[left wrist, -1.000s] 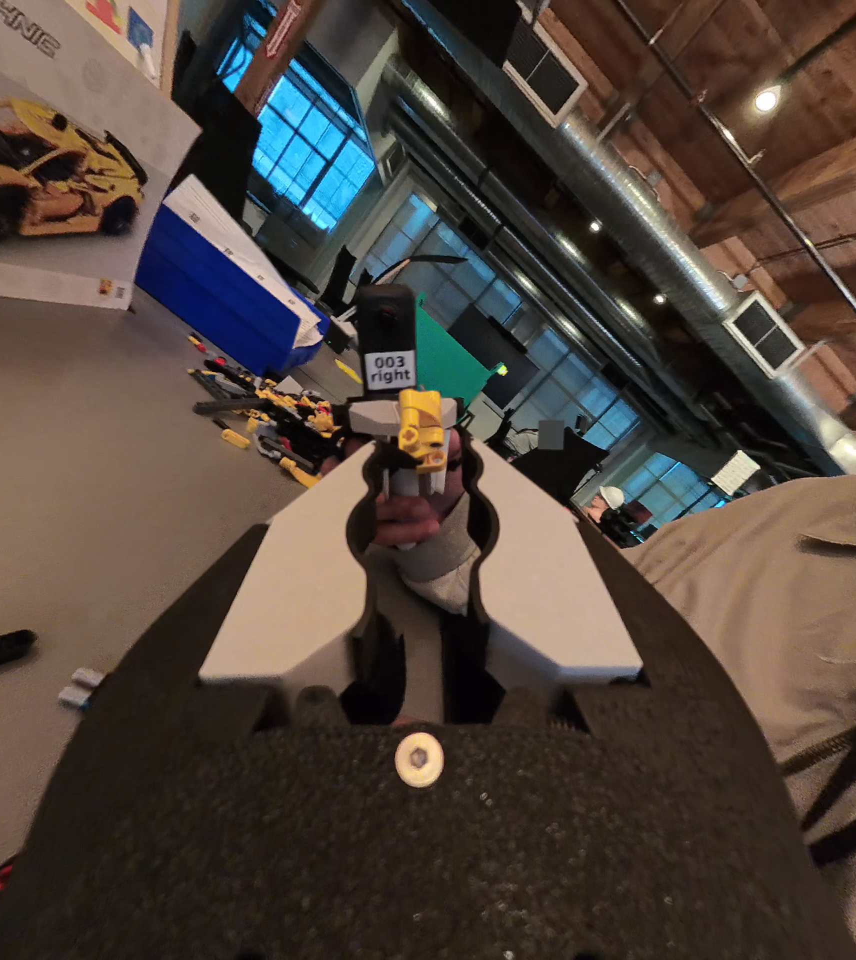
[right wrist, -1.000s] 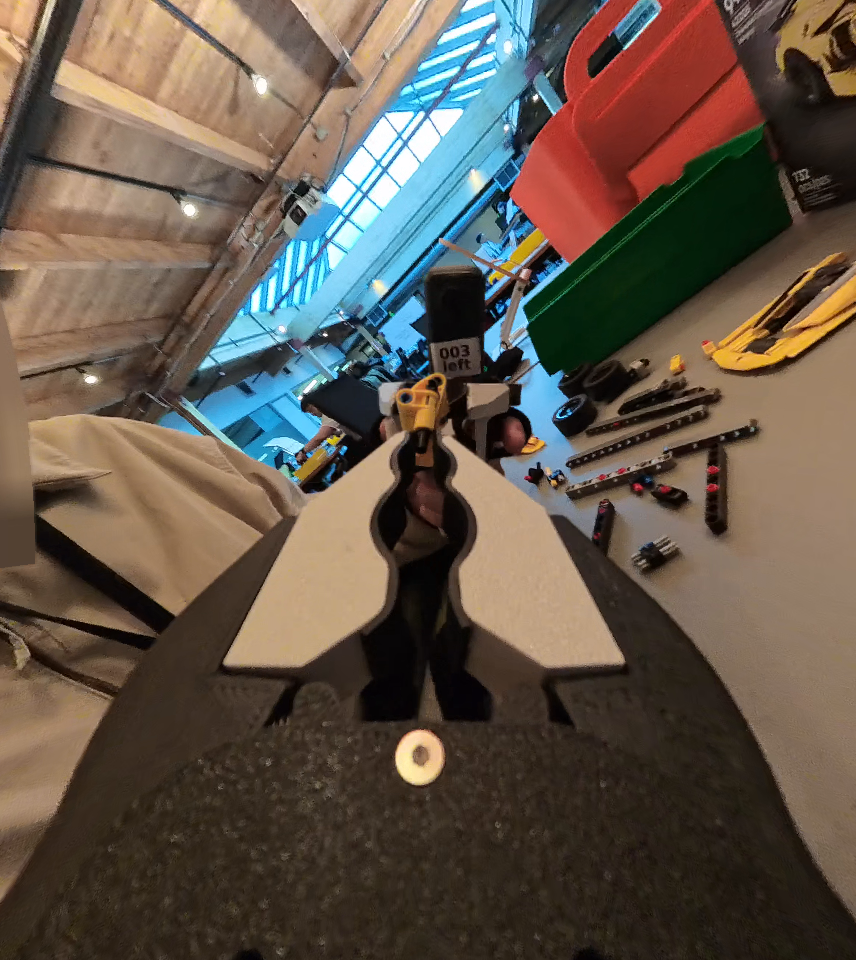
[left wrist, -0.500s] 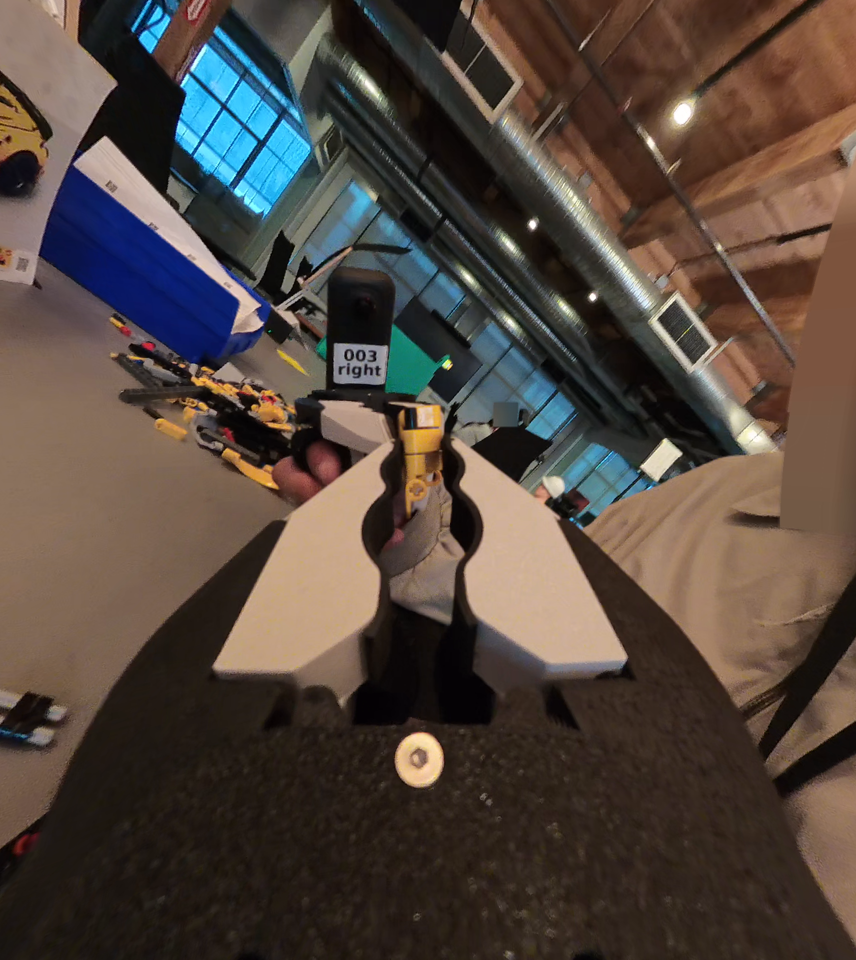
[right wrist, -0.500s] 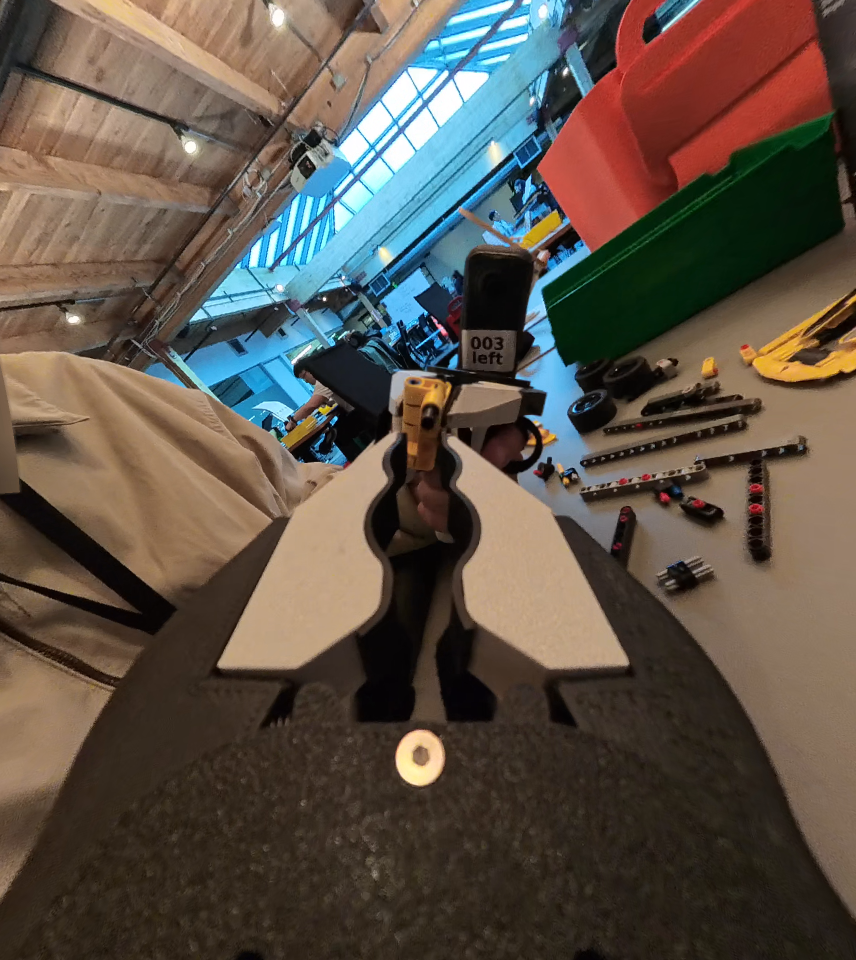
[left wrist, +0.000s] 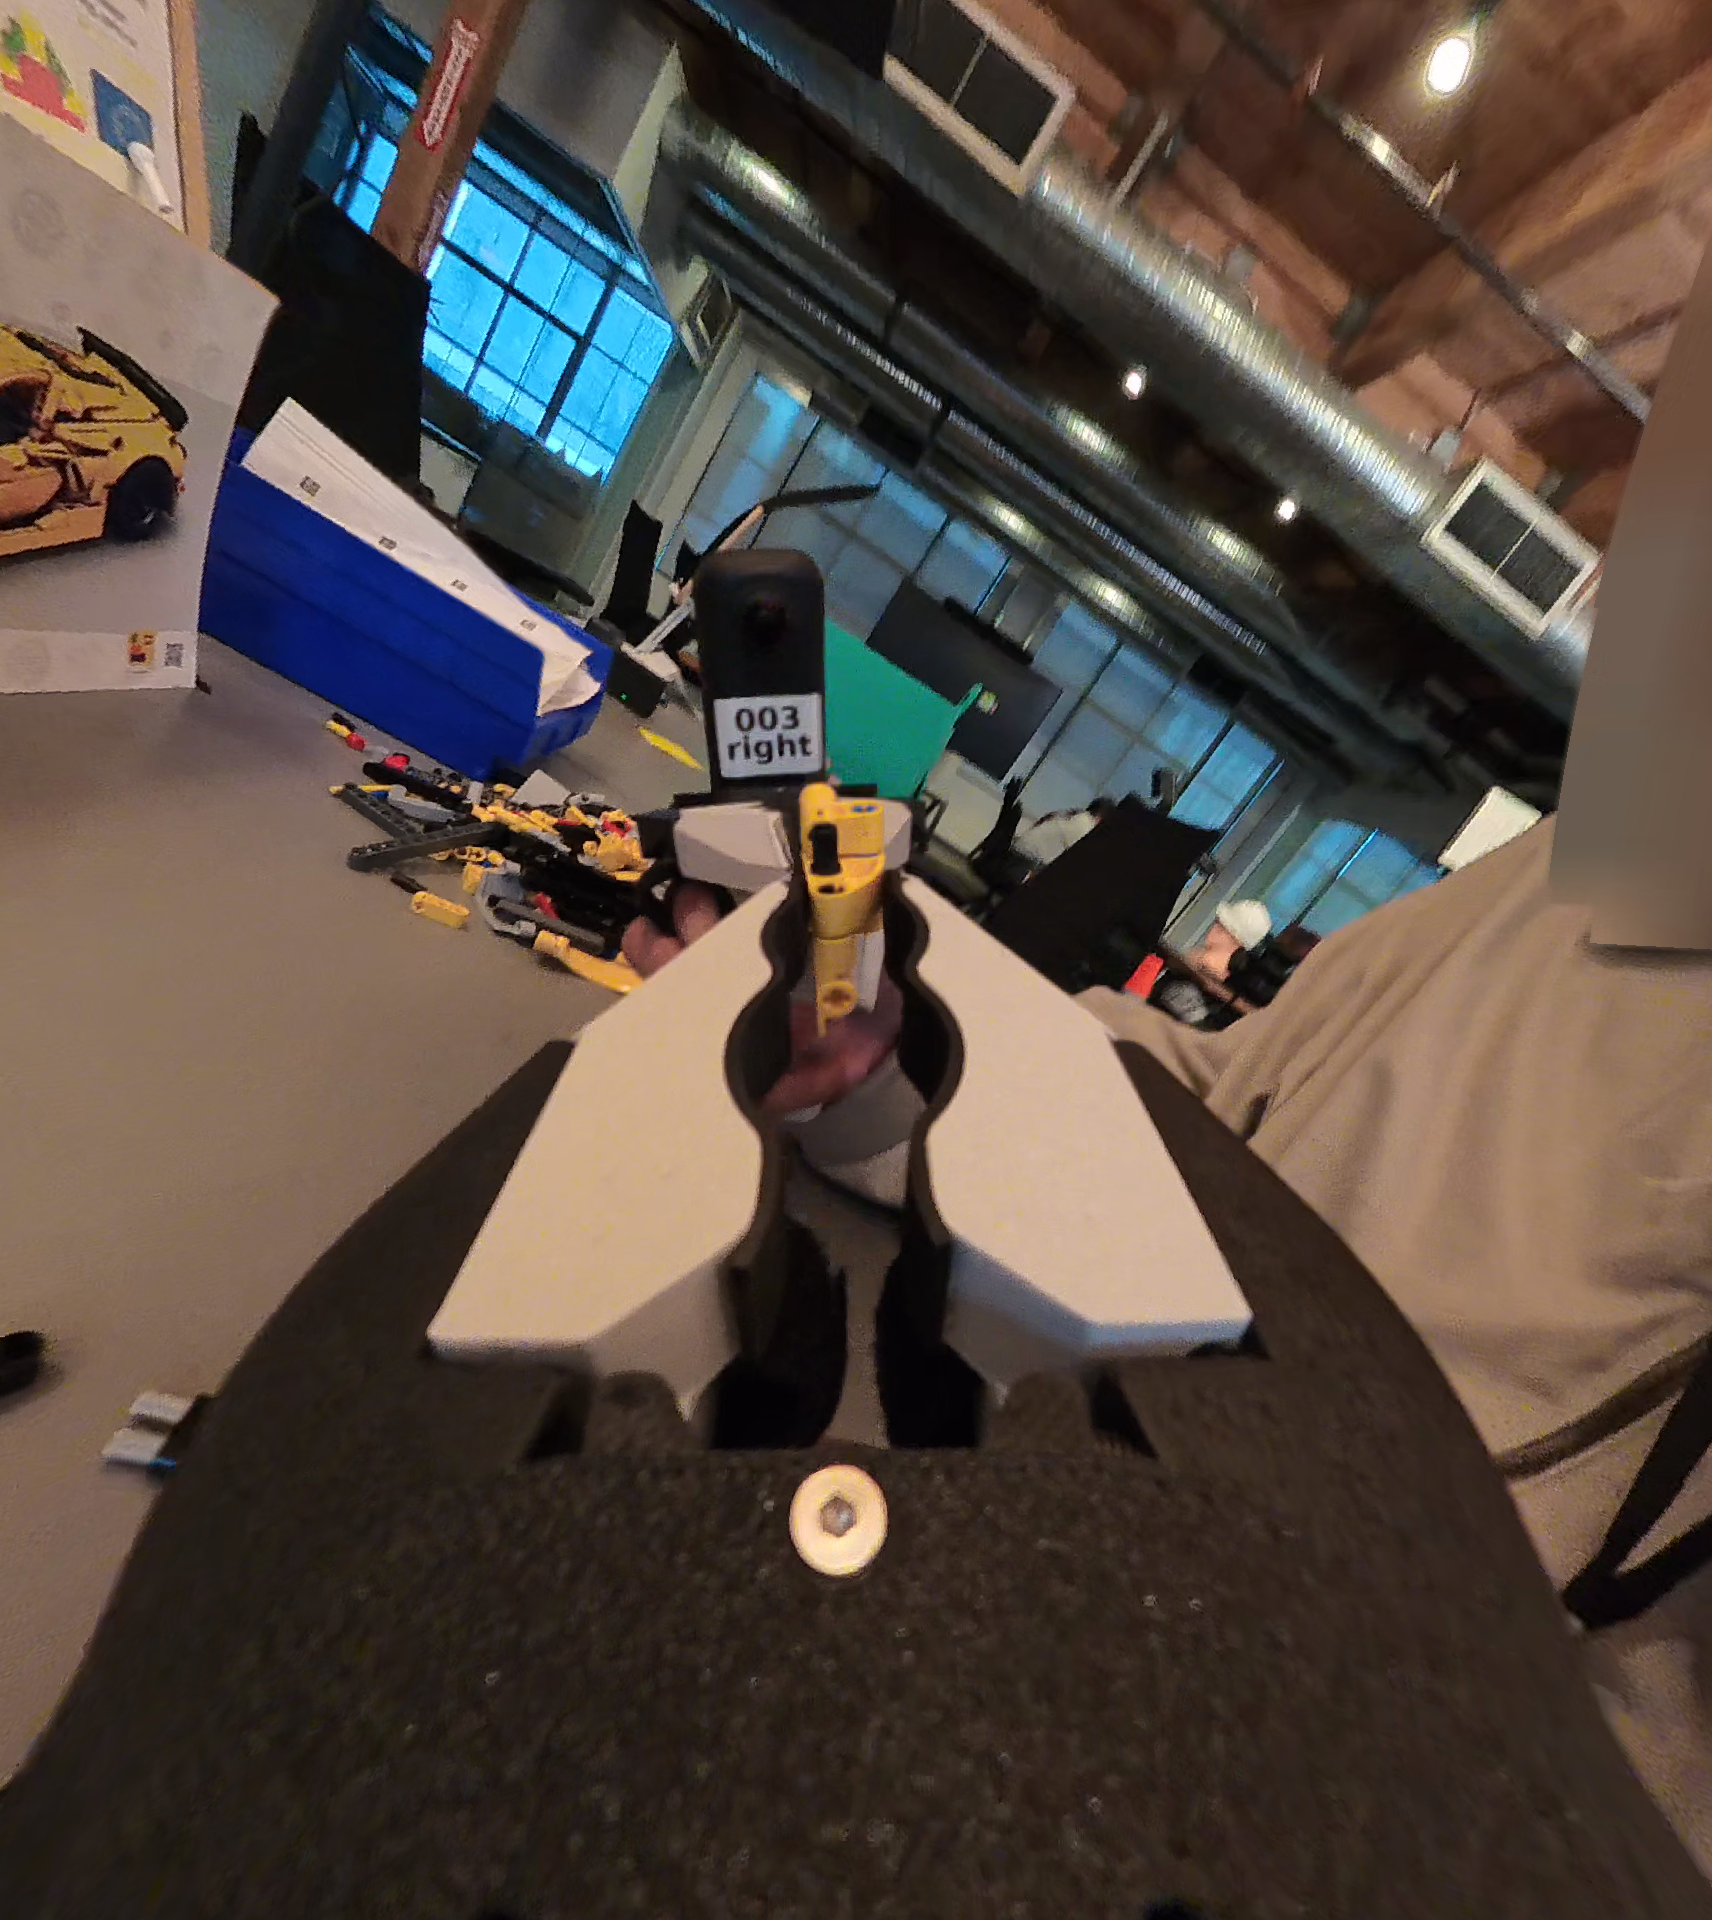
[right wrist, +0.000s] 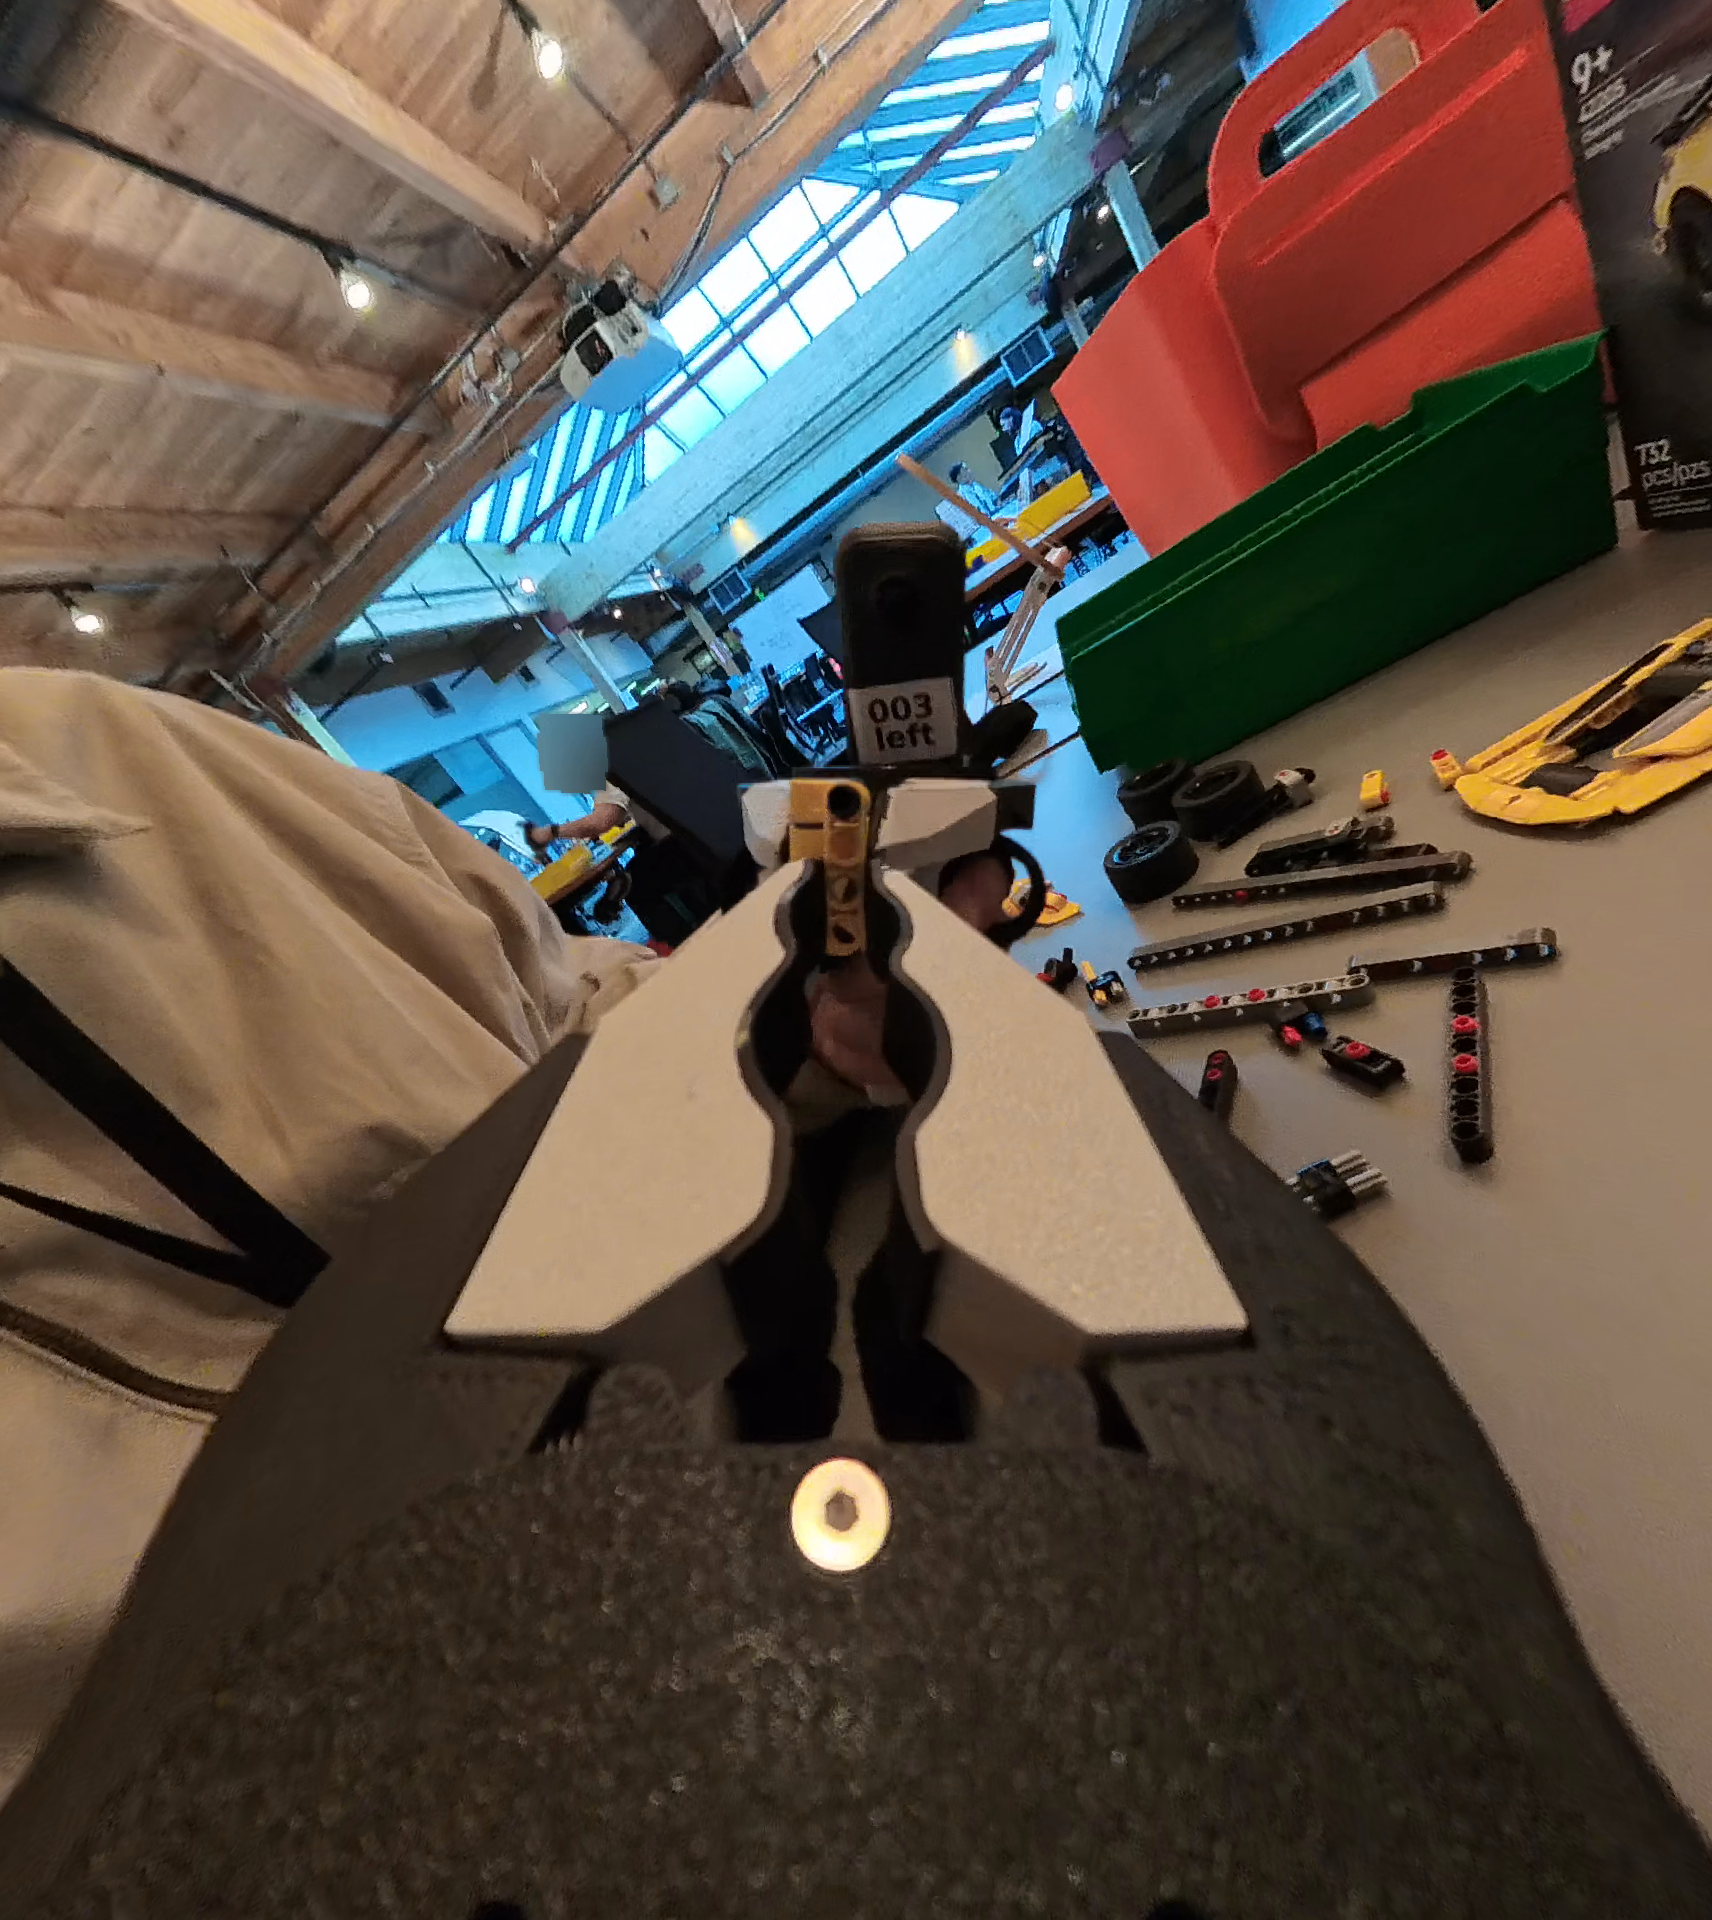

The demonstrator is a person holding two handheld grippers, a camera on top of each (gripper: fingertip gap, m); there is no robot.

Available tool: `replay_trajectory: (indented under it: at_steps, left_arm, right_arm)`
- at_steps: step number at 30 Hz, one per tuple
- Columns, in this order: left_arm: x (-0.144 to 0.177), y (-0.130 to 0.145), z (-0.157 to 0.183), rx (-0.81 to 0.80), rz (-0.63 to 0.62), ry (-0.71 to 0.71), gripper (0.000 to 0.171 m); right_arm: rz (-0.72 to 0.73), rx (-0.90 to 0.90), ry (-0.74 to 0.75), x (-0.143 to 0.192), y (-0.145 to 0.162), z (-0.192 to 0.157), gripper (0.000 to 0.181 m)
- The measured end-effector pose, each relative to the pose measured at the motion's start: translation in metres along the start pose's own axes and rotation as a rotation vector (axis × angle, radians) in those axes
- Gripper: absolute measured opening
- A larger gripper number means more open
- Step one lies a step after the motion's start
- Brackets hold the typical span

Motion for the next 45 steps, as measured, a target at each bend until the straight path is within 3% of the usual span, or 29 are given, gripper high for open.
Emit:
replay_trajectory:
  at_steps: [17,24,28,34,35,37,38,40,42,45]
  left_arm:
    - [-0.004,0.006,0.0,0.046,-0.056,0.031,0.014]
    - [0.0,0.001,0.0,-0.035,-0.037,-0.058,0.013]
    - [0.002,0.001,0.0,-0.015,-0.016,-0.05,0.007]
    - [-0.001,0.001,0.006,-0.112,-0.007,-0.067,0.008]
    - [-0.002,0.0,0.005,-0.09,-0.014,-0.054,0.009]
    - [-0.005,0.0,0.002,-0.018,-0.036,-0.036,0.042]
    - [-0.007,0.002,0.001,-0.007,-0.053,-0.041,0.044]
    - [-0.009,0.005,0.003,-0.026,-0.079,-0.037,0.04]
    - [-0.008,0.005,0.004,-0.046,-0.088,-0.053,0.026]
    - [-0.008,0.005,0.004,-0.073,-0.086,-0.077,0.023]
  right_arm:
    - [-0.02,-0.002,-0.005,0.001,-0.001,-0.003,0.008]
    - [0.024,-0.027,0.017,0.001,-0.002,0.003,0.006]
    - [0.031,0.017,0.047,0.008,-0.007,0.0,0.006]
    - [0.006,0.02,0.027,0.008,-0.008,-0.002,0.006]
    - [-0.008,0.027,0.029,0.008,-0.008,-0.003,0.007]
    - [-0.054,0.016,0.028,0.006,-0.005,-0.003,0.006]
    - [-0.081,0.02,0.03,0.002,-0.002,-0.004,0.006]
    - [-0.11,0.027,0.018,-0.006,0.003,-0.006,0.006]
    - [-0.102,0.018,0.024,-0.007,0.004,-0.004,0.006]
    - [-0.075,-0.023,0.007,-0.006,0.003,-0.002,0.007]
Point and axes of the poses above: each gripper's, where its closed fingertips meet, x back along the fingers, y out of its underside, z = x × y across the jaws, the point moved 9 cm from there along x, back along the fingers, and after that the axes turned 2 degrees about -y, right-handed, at the moved point
